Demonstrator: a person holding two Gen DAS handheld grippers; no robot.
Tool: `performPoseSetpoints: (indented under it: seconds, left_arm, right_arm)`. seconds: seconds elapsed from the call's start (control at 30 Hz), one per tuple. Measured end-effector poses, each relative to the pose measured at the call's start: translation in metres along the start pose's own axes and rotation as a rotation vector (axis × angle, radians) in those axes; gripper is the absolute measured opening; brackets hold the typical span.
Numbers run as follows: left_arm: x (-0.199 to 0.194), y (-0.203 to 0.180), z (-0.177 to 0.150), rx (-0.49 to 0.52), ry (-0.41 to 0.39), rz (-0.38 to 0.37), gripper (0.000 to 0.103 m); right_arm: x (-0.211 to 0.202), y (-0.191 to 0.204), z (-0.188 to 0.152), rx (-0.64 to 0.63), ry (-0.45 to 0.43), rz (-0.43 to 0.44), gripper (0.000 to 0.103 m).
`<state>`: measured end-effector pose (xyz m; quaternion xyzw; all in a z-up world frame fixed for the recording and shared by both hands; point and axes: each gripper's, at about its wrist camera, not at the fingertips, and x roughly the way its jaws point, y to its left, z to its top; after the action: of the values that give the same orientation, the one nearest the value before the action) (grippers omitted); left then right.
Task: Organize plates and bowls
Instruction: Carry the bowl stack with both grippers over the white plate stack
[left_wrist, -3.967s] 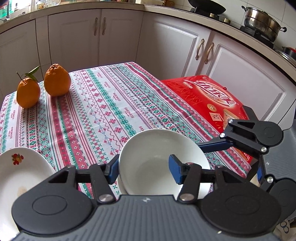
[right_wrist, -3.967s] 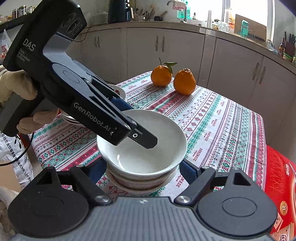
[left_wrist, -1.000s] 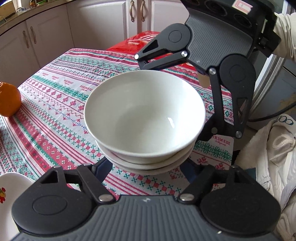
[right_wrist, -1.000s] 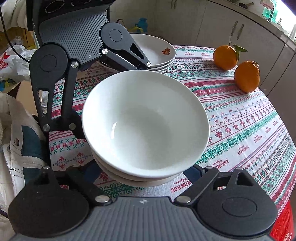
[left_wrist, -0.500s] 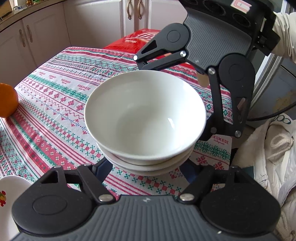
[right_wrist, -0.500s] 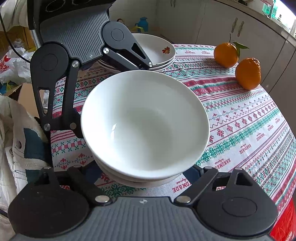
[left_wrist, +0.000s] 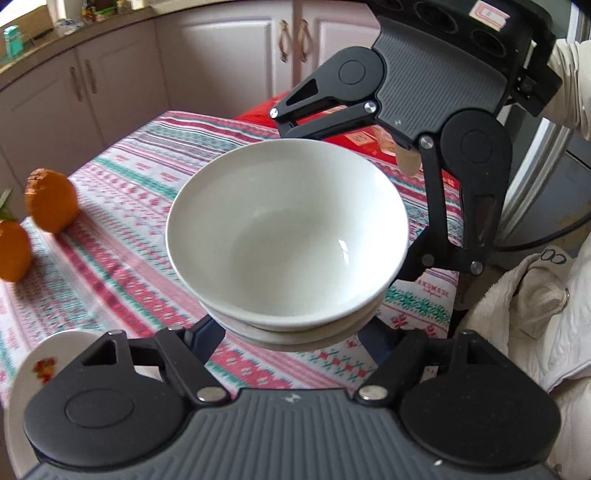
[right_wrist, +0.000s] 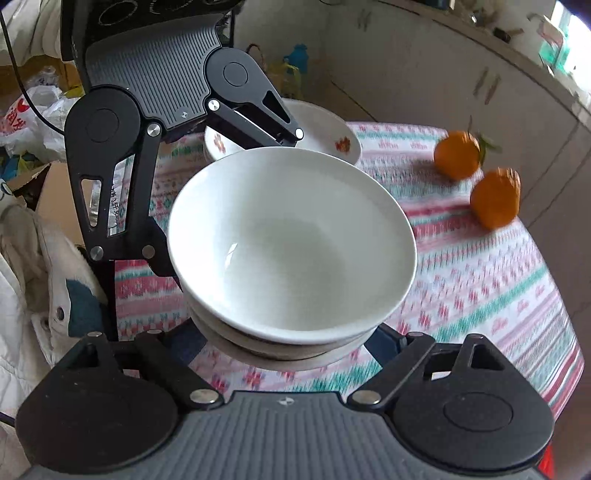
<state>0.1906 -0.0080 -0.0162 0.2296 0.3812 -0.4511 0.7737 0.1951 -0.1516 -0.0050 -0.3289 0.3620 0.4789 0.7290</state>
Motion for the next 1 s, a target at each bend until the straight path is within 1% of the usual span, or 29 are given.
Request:
performPoseSetpoints:
  seconds: [0.13, 0.27, 0.43, 0.53, 0.7, 0.9, 1.0]
  left_arm:
    - [-0.023, 0.015, -0.010, -0.024, -0.021, 0.060, 0.078]
    - [-0.042, 0.032, -0.023, -0.054, -0.025, 0.124, 0.078]
    - [-0.060, 0.056, -0.045, -0.097, -0.017, 0.193, 0.078]
    - [-0.065, 0.071, -0.059, -0.132, -0.011, 0.215, 0.078]
    - [-0.068, 0.088, -0.079, -0.172, -0.001, 0.235, 0.078]
    - [-0.065, 0.100, -0.093, -0.194, 0.014, 0.228, 0.078]
    - [-0.064, 0.102, -0.096, -0.200, 0.010, 0.224, 0.078]
  right_arm:
    - [0.004, -0.002, 0.028, -0.063, -0.025, -0.010, 0.093]
    - [0.014, -0.002, 0.060, -0.131, -0.046, -0.008, 0.093]
    - [0.039, -0.007, 0.098, -0.187, -0.061, 0.021, 0.093]
    - [0.057, -0.011, 0.116, -0.214, -0.060, 0.044, 0.093]
    - [0.082, -0.016, 0.132, -0.229, -0.053, 0.078, 0.093]
    - [0.105, -0.020, 0.142, -0.215, -0.032, 0.103, 0.093]
    - [0.108, -0.019, 0.143, -0.199, -0.028, 0.112, 0.093]
